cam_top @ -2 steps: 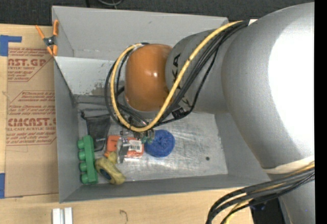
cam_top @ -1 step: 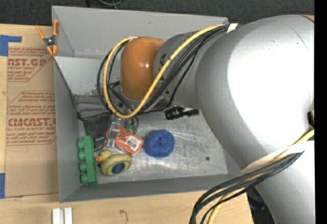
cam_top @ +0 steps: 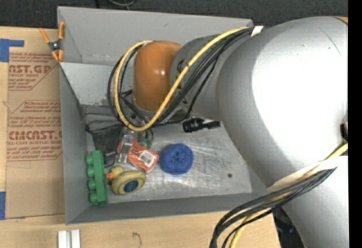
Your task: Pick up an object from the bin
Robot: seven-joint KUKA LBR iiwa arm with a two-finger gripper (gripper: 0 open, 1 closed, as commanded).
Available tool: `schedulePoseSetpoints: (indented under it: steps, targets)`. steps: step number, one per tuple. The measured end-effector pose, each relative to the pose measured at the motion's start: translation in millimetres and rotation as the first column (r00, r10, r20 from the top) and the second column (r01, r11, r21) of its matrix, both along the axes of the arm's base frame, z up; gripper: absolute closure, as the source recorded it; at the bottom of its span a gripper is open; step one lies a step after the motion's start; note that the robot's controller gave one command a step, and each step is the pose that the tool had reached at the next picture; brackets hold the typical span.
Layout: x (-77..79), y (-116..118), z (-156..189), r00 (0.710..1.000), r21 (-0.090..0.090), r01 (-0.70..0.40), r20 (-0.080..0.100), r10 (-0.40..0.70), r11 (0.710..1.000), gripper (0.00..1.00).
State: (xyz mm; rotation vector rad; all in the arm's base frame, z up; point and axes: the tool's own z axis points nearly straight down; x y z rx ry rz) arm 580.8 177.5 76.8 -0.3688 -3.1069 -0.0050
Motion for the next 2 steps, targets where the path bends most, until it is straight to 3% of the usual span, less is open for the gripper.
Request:
schedulePoseSetpoints:
  steps: [1,2]
  targets:
    - [2.4,7,21,0.997,-0.005,-0.074,0.010,0.074,0.997,1.00]
    - [-0.3,20,45,0.950,-0.005,-0.312,0.015,0.312,0.950,1.00]
